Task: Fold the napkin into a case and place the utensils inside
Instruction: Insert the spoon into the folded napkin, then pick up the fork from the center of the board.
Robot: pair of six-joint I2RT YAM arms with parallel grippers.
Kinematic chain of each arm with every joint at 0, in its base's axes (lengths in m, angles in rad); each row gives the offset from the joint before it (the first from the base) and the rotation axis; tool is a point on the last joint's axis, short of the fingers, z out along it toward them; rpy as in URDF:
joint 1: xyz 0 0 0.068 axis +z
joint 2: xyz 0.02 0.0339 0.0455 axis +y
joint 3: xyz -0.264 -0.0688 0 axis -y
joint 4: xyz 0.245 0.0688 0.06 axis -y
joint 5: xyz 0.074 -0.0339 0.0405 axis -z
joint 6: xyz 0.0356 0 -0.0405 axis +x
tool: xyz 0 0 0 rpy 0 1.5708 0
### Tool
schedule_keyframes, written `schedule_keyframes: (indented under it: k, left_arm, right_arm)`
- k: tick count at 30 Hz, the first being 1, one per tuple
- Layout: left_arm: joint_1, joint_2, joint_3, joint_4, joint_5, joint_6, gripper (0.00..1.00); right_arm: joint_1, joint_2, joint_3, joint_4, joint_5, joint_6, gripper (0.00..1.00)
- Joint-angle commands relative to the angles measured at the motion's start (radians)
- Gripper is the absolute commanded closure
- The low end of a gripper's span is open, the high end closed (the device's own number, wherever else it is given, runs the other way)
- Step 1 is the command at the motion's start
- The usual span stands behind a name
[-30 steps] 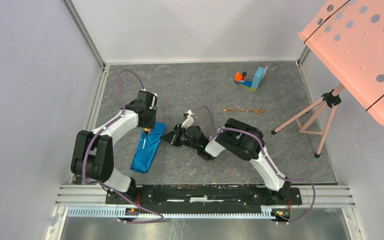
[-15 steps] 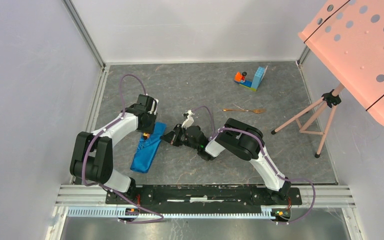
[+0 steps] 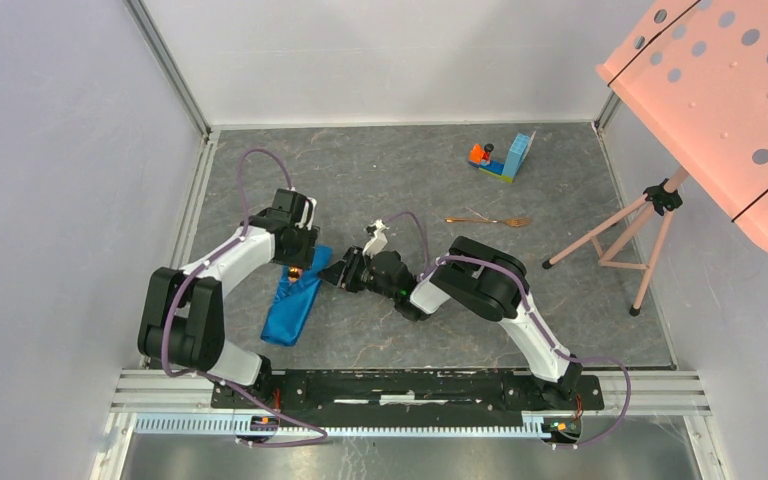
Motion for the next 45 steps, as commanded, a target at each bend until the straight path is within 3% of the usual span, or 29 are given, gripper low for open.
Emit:
schedule_keyframes:
  k: [1, 8, 12, 13, 14, 16, 20, 22, 24, 26, 31, 35, 41, 45]
  left_arm:
    - [0.003, -0.098, 0.015, -0.017, -0.004, 0.009, 0.33]
    - [0.002, -0.298, 0.02, -0.003, 0.009, -0.032, 0.26]
    - [0.003, -0.429, 0.008, 0.095, 0.053, -0.11, 0.24]
    - [0.003, -0.455, 0.004, 0.119, 0.054, -0.14, 0.17]
    - [0.003, -0.477, 0.003, 0.143, 0.051, -0.167, 0.12]
    - [0.003, -0.52, -0.003, 0.185, 0.063, -0.198, 0.08]
    - [0.002, -0.59, -0.012, 0.232, 0.076, -0.239, 0.05]
    - [0.003, -0.617, -0.026, 0.244, 0.065, -0.24, 0.05]
    - [0.003, -0.644, -0.041, 0.252, 0.049, -0.231, 0.05]
    - [0.002, -0.667, -0.057, 0.258, 0.041, -0.226, 0.06]
    - [0.003, -0.708, -0.043, 0.217, -0.017, -0.216, 0.08]
    - [0.003, -0.752, -0.059, 0.204, -0.053, -0.203, 0.08]
    - [0.003, -0.785, -0.073, 0.22, -0.046, -0.206, 0.08]
    - [0.003, -0.775, -0.063, 0.213, -0.036, -0.206, 0.08]
  right_arm:
    - [0.01, -0.035, 0.019, -0.074, 0.007, -0.042, 0.54]
    - [0.0, -0.195, -0.086, -0.223, 0.005, -0.154, 0.38]
    - [-0.039, -0.38, -0.155, -0.433, 0.048, -0.326, 0.25]
    - [-0.05, -0.436, -0.173, -0.496, 0.068, -0.367, 0.21]
    - [-0.058, -0.484, -0.19, -0.549, 0.1, -0.431, 0.18]
    - [-0.066, -0.597, -0.187, -0.722, 0.218, -0.57, 0.03]
    - [-0.115, -0.735, -0.137, -1.057, 0.461, -0.788, 0.02]
    - [-0.189, -0.767, -0.092, -1.209, 0.554, -0.751, 0.02]
    - [-0.275, -0.786, -0.045, -1.306, 0.542, -0.71, 0.02]
    - [-0.352, -0.791, -0.008, -1.385, 0.585, -0.583, 0.02]
    - [-0.552, -0.672, 0.151, -1.62, 0.512, -0.244, 0.02]
    - [-0.647, -0.54, 0.267, -1.719, 0.51, -0.091, 0.06]
    - [-0.754, -0.402, 0.426, -1.854, 0.554, 0.041, 0.08]
    - [-0.798, -0.359, 0.475, -1.878, 0.636, -0.008, 0.09]
